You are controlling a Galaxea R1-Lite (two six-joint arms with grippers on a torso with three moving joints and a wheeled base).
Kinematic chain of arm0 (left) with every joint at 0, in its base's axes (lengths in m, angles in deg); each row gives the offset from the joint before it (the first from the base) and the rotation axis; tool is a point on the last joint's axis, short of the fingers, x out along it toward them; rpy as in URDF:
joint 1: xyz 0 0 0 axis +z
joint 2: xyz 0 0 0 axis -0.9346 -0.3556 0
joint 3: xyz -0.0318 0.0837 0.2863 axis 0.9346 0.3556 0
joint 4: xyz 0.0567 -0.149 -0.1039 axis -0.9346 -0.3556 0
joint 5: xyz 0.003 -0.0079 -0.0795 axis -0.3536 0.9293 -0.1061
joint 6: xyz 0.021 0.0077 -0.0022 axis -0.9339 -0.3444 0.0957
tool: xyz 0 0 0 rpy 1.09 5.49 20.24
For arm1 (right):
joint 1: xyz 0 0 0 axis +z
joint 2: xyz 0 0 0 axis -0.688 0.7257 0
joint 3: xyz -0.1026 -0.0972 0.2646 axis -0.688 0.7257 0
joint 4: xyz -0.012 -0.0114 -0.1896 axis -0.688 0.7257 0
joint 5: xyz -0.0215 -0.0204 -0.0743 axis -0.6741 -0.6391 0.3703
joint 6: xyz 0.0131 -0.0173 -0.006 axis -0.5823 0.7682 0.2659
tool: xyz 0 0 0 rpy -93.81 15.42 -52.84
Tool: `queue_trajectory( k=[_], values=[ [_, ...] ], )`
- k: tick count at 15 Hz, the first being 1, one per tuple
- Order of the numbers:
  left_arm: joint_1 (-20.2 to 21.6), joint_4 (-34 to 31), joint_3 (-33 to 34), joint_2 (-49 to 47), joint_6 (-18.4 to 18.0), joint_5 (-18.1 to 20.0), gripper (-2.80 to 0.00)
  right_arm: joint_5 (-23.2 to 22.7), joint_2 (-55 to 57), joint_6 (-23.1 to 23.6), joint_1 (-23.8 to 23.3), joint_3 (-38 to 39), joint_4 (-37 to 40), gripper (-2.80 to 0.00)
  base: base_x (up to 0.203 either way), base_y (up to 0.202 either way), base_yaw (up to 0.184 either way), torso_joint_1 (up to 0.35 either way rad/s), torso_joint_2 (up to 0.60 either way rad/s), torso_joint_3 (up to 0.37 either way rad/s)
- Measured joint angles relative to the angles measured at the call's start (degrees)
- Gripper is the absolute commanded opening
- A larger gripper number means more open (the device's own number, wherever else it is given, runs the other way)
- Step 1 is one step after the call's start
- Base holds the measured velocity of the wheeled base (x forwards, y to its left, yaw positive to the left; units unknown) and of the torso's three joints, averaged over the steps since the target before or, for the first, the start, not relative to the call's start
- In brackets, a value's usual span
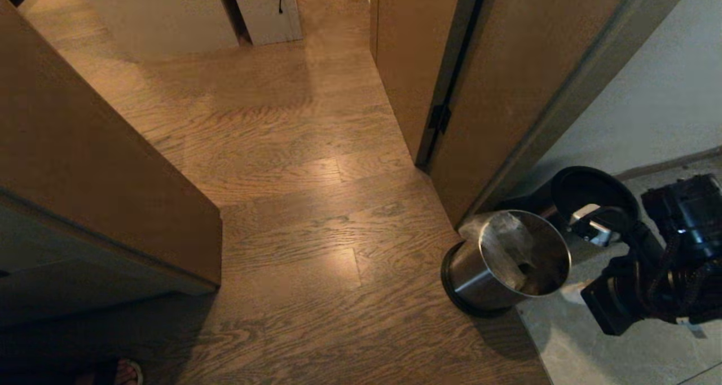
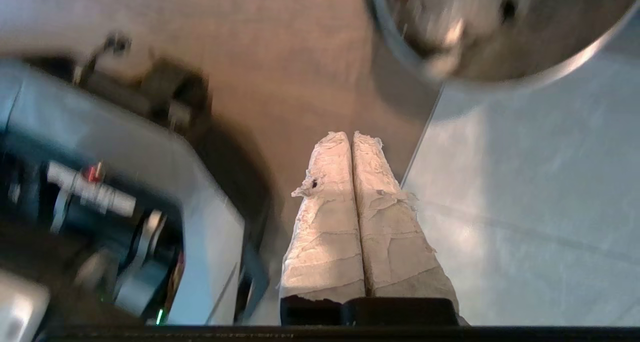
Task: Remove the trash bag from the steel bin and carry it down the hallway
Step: Pick up the trash bag
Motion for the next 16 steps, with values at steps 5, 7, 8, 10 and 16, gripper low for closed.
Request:
queue_trajectory(
  k=[5, 7, 8, 10, 16],
  values=[
    [0.0, 0.0, 0.0, 0.0, 0.0, 0.0, -2.8, -0.6, 9.8, -0.6, 1.6, -0.3, -14.3, -2.8, 0.0, 0.0, 0.0, 0.0, 0.0, 0.0],
    [0.0, 0.0, 0.0, 0.0, 0.0, 0.0, -2.8, -0.9, 12.9, -0.4, 2.1, -0.4, -15.8, 0.0, 0.0, 0.0, 0.0, 0.0, 0.0, 0.0],
    [0.0, 0.0, 0.0, 0.0, 0.0, 0.0, -2.8, -0.8, 14.3, -0.3, 1.9, -1.3, -15.7, 0.0, 0.0, 0.0, 0.0, 0.0, 0.0, 0.0],
    [0.0, 0.0, 0.0, 0.0, 0.0, 0.0, -2.8, -0.8, 16.2, 0.1, -0.2, -2.5, -14.9, 0.0, 0.0, 0.0, 0.0, 0.0, 0.0, 0.0],
    [0.0, 0.0, 0.0, 0.0, 0.0, 0.0, -2.8, -0.2, 23.7, 0.2, -2.1, -5.5, -19.3, 0.0, 0.0, 0.0, 0.0, 0.0, 0.0, 0.0]
  ],
)
